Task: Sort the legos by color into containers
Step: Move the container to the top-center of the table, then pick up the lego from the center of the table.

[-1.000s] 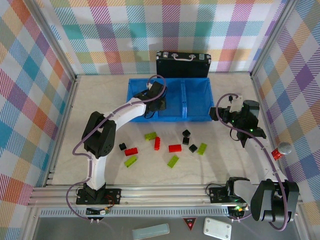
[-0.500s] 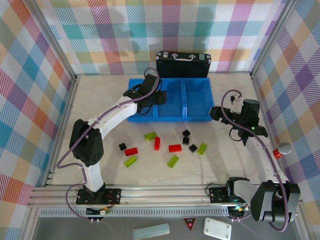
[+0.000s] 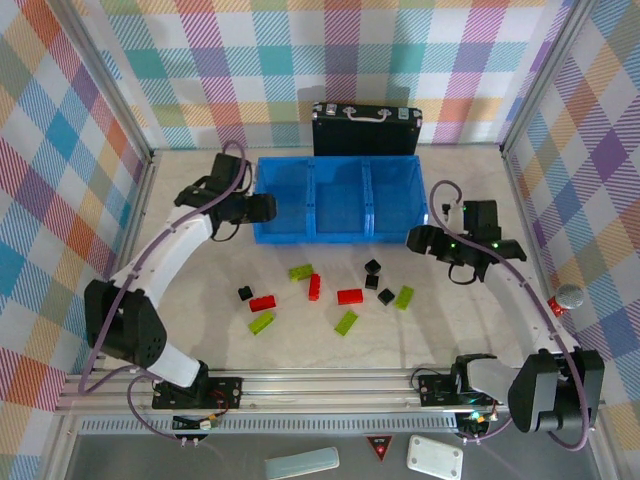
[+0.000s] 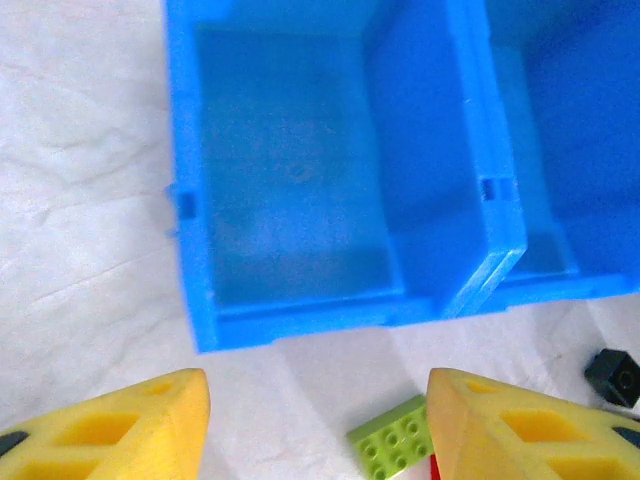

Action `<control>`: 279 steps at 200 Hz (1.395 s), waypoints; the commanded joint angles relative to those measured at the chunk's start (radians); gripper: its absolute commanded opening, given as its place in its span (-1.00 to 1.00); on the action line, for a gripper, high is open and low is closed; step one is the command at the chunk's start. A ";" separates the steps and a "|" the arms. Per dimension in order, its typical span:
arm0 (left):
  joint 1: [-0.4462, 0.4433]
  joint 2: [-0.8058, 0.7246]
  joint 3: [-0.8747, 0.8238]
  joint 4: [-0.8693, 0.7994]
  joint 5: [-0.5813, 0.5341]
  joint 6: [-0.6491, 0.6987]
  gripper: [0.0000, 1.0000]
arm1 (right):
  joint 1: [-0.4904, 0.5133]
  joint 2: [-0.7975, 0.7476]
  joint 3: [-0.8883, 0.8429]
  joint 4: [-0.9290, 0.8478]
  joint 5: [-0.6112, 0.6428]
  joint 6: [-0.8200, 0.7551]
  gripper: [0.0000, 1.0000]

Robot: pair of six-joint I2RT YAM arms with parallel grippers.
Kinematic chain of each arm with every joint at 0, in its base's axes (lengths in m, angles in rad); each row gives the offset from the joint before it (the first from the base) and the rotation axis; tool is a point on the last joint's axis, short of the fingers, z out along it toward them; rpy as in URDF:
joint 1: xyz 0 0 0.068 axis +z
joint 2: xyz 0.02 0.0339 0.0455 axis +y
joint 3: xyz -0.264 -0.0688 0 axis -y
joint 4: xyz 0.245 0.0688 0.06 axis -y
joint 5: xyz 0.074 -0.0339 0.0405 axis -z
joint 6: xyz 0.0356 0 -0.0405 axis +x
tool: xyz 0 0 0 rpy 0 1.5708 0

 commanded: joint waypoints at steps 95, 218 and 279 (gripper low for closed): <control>0.055 -0.185 -0.182 -0.037 -0.129 0.259 0.21 | 0.437 0.185 0.134 -0.214 0.284 0.134 0.51; 0.061 -0.169 -0.207 -0.007 -0.112 0.242 0.21 | 0.708 0.513 0.326 0.011 0.019 -0.781 0.75; 0.060 -0.180 -0.213 -0.010 -0.167 0.262 0.21 | 0.706 0.597 0.303 0.171 -0.110 -1.130 0.89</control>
